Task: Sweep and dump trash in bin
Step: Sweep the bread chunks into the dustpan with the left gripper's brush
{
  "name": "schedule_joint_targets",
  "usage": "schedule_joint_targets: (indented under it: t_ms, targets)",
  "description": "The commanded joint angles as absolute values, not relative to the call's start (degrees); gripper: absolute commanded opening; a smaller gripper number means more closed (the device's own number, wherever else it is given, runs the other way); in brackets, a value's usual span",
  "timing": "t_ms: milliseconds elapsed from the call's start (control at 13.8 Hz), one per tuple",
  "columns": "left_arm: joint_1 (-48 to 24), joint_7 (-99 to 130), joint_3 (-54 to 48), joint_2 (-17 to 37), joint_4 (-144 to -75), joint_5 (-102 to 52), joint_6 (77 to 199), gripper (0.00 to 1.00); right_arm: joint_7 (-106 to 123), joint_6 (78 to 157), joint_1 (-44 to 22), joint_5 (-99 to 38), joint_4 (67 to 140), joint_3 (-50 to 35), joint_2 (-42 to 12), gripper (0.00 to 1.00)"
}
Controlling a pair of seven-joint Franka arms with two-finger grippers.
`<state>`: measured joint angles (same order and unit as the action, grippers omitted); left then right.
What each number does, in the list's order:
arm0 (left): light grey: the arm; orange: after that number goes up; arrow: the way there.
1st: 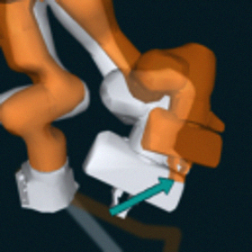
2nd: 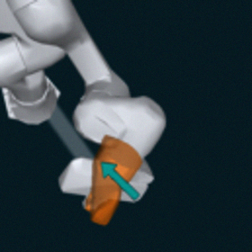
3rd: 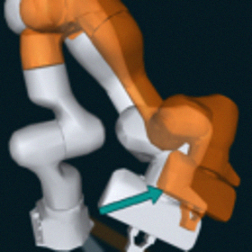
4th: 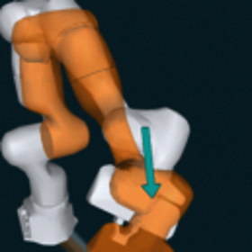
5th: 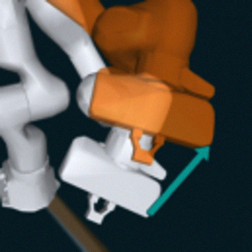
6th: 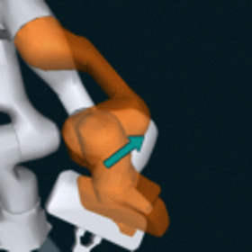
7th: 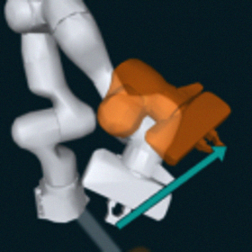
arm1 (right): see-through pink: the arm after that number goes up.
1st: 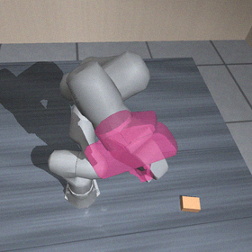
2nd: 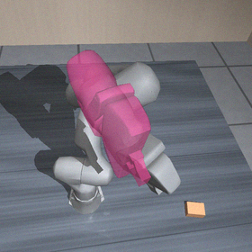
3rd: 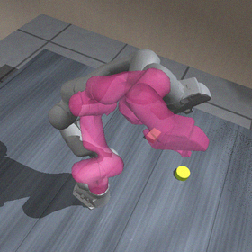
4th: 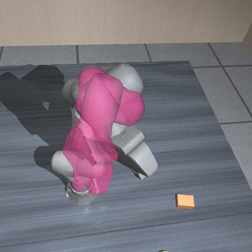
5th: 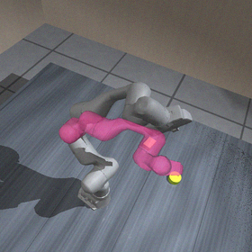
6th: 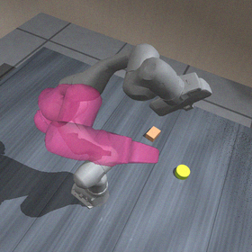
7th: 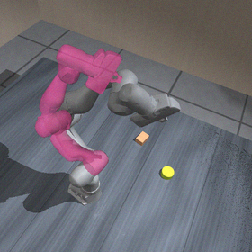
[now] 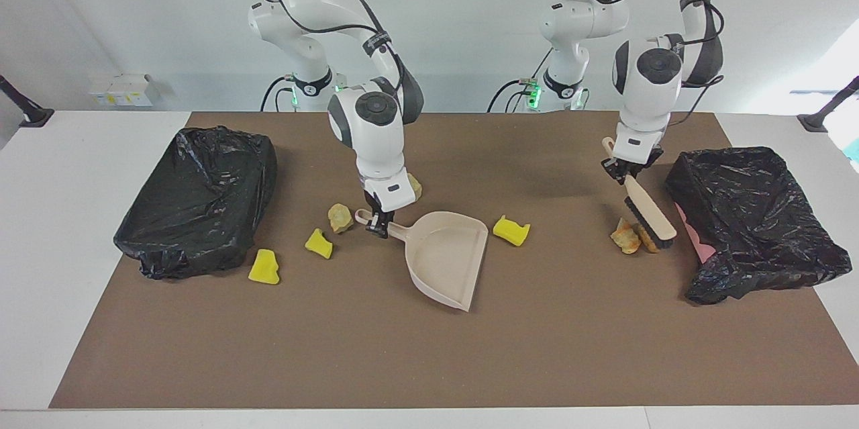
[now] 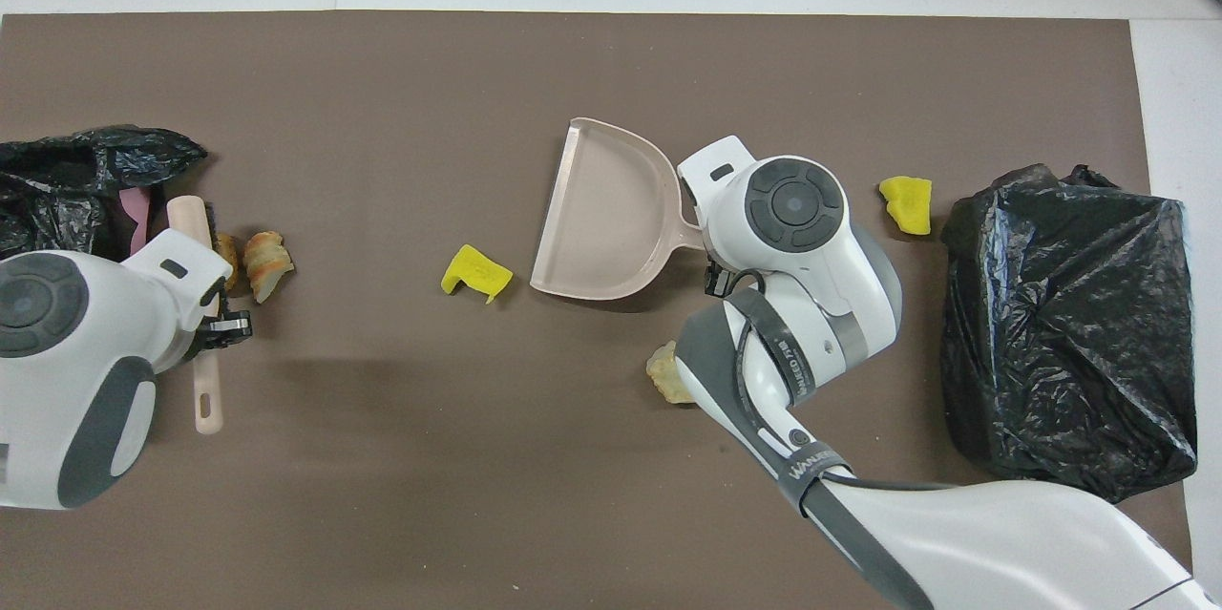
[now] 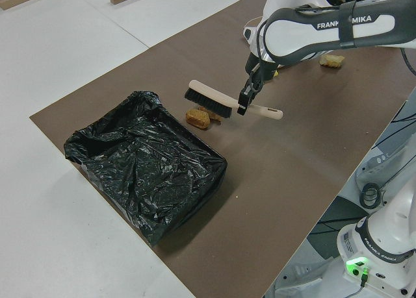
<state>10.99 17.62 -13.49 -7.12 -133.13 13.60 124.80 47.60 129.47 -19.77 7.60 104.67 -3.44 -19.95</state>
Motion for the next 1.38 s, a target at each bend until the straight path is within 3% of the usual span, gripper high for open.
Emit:
schedule_joint_targets:
  t_ms: [0,217,435,1014,1304]
  targets:
    - [16.9,9.8,-14.2,-6.3,-132.4,14.6,126.3,0.00,53.3,129.0,-17.9,9.2,103.7,-4.0,-20.6,0.00]
    - [23.3,-1.3,-14.2,-5.3,-132.7,14.6,127.5,0.00,55.3,126.9,-18.4,9.2,103.5,-4.0,-20.6,0.00]
    - [22.2,-0.7,-14.4,-4.7,-133.2,14.0,127.7,0.00,57.4,125.3,-19.3,10.0,102.8,-4.0,-20.8,0.00]
    - [11.5,2.7,-14.5,-5.0,-136.8,2.2,129.5,0.00,55.3,126.6,-21.4,10.3,100.9,-4.3,-24.4,0.00]
    - [2.6,19.3,-14.5,-5.3,-137.2,1.8,129.7,0.00,55.2,127.6,-21.6,10.4,101.2,-4.3,-24.4,0.00]
